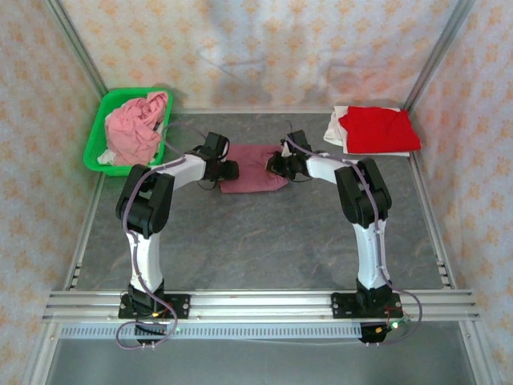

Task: Fold and stack the t-shirts

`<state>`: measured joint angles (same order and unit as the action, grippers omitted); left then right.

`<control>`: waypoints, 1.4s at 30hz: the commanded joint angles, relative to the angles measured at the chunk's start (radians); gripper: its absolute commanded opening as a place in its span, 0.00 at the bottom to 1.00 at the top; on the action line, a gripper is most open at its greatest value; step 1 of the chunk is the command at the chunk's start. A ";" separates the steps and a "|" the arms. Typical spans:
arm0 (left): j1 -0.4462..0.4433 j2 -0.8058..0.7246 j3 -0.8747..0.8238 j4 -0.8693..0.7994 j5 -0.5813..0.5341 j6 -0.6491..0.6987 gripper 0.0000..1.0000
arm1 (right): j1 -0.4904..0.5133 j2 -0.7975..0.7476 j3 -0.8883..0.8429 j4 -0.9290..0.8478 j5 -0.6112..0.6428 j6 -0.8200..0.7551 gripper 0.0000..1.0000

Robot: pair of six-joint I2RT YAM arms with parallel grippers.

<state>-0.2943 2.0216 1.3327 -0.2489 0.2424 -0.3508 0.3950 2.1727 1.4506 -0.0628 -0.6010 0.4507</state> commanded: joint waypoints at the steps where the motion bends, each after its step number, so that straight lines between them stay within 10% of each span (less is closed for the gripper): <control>1: 0.003 -0.068 -0.048 0.010 -0.040 -0.037 0.61 | -0.024 0.019 0.029 -0.015 0.002 0.019 0.04; 16: -0.002 -0.582 -0.350 0.115 -0.141 -0.114 0.72 | -0.197 -0.023 0.429 -0.688 0.156 -0.523 0.00; 28: -0.064 -0.594 -0.358 0.117 -0.041 -0.066 0.72 | -0.353 0.137 0.993 -1.054 0.376 -0.816 0.00; 42: -0.077 -0.532 -0.352 0.109 -0.031 -0.065 0.72 | -0.479 0.191 1.208 -1.022 0.282 -0.820 0.00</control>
<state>-0.3664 1.4757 0.9695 -0.1444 0.2050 -0.4362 -0.0559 2.3653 2.6144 -1.1061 -0.2966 -0.3897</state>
